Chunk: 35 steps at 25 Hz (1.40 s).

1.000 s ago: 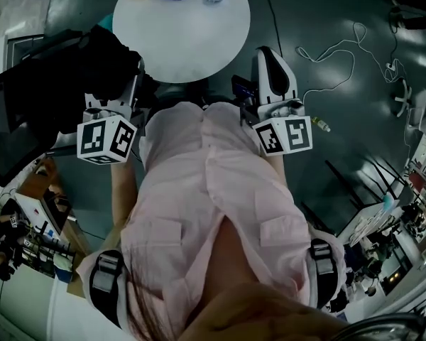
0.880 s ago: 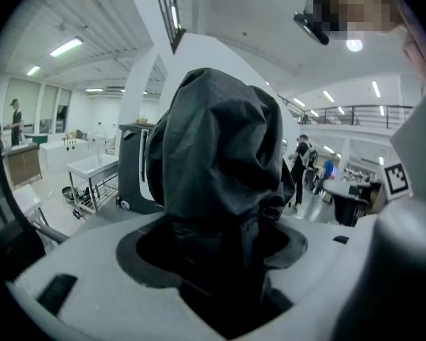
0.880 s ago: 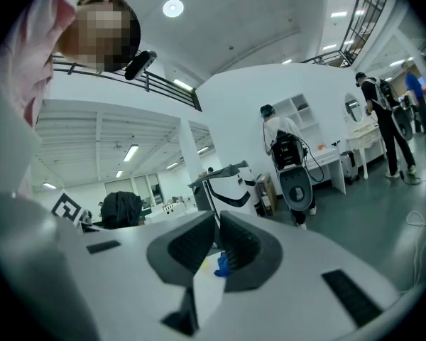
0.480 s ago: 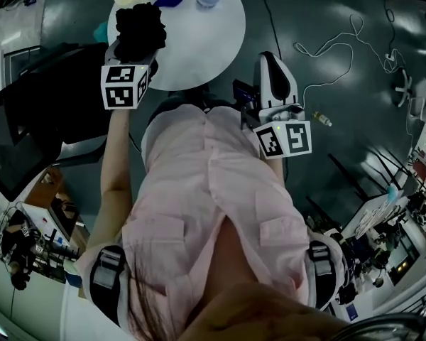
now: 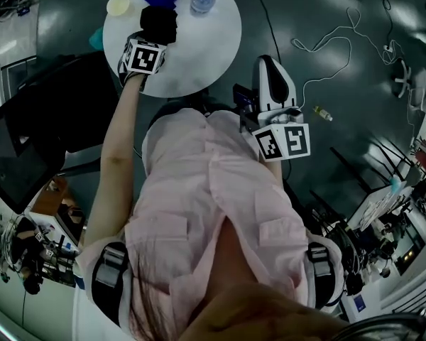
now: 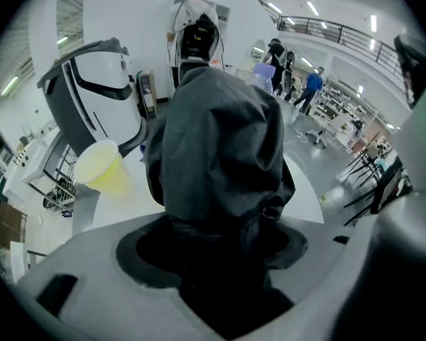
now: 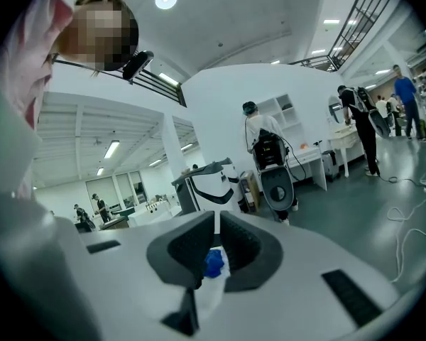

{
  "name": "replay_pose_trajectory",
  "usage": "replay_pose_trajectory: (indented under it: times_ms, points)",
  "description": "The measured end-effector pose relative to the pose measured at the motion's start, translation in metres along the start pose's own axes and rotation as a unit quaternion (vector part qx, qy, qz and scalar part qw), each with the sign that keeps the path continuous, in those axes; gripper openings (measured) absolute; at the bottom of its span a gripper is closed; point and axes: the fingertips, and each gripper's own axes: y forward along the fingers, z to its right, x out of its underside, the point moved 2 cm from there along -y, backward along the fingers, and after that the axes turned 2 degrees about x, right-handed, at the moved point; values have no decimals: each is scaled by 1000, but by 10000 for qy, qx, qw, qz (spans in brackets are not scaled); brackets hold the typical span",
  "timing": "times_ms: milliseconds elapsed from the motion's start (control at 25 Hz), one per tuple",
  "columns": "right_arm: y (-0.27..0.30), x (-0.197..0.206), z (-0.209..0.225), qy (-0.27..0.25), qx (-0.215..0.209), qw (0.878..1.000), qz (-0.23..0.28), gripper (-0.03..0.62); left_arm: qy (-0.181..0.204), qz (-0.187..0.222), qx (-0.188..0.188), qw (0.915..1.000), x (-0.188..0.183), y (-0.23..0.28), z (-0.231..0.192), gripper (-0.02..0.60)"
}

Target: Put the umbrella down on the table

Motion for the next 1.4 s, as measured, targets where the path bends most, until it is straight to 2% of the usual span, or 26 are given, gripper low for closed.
replay_pose_trajectory:
  times_ms: [120,240,280,440,600,760,1240,1400]
  points:
    - [1,2,-2,14,70,10000,-25,41,39,-392,159,9991,13,24,-1,313]
    - [5,5,-4,19,113,9999,-71,40,159,-736,17,9972,19,32,-12,313]
    - [6,6,-5,19,125,9999,-87,41,196,-828,-13,9964,21,35,-14,313]
    - [9,8,-3,19,165,9998,-149,41,167,-1057,294,9938,28,58,-7,313]
    - [11,8,-4,20,150,9997,-188,41,237,-1448,226,9889,37,70,-9,313]
    - [11,11,-6,18,151,9996,-223,40,284,-1435,182,9891,39,72,-8,314]
    - [14,13,-8,-9,87,9996,-264,40,235,-1223,386,9915,37,72,-4,331]
    - [14,11,-9,-14,52,9997,-248,40,140,-989,386,9943,30,60,-4,341]
